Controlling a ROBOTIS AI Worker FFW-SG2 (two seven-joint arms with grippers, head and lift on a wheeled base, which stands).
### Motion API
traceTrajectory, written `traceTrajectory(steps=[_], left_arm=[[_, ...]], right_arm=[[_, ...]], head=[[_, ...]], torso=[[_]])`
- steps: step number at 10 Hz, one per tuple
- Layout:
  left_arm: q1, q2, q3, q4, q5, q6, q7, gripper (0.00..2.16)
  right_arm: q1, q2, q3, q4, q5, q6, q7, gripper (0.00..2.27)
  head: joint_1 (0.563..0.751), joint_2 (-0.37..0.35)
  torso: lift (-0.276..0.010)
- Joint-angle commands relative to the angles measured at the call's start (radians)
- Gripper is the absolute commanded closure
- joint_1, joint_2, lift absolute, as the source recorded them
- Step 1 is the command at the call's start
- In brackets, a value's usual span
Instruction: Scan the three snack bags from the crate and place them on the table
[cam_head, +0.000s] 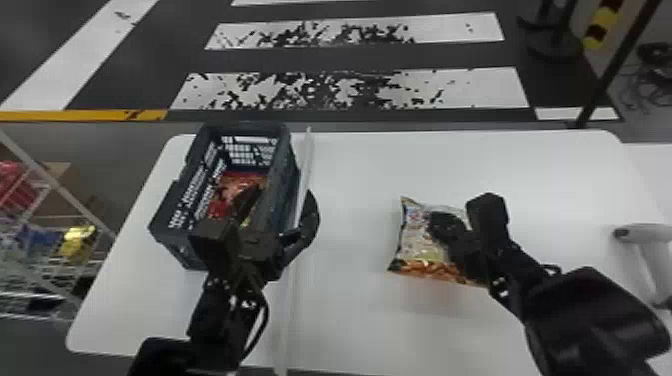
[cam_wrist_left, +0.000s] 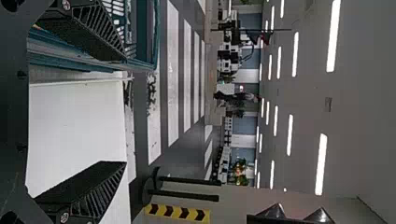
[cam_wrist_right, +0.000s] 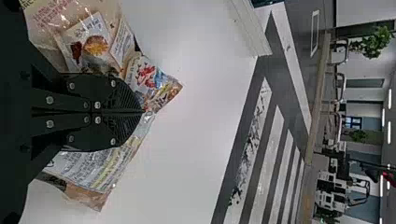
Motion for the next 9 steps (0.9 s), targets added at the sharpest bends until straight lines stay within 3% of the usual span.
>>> traceTrajectory(steps=[1, 4, 5, 9], left_arm=[[0.000, 0.000, -0.002, 0.001, 0.000, 0.000, 0.000, 0.08], [0.000, 0.000, -0.009, 0.001, 0.000, 0.000, 0.000, 0.08], [0.000, 0.000, -0.010, 0.001, 0.000, 0.000, 0.000, 0.08], [0.002, 0.002, -0.012, 0.001, 0.002, 0.000, -0.002, 0.08]], right_arm=[[0.018, -0.004, -0.004, -0.046, -0.001, 0.002, 0.001, 2.13], [0.118, -0.012, -0.024, -0.324, -0.003, 0.112, 0.016, 2.13], [0.134, -0.012, -0.012, -0.357, -0.010, 0.134, 0.036, 2.13], [0.121, -0.007, 0.054, -0.307, -0.021, 0.137, 0.075, 2.13]], head=[[0.695, 0.100], [0.695, 0.107], [0.695, 0.119], [0.695, 0.171]], torso=[[-0.062], [-0.062], [-0.062], [-0.062]])
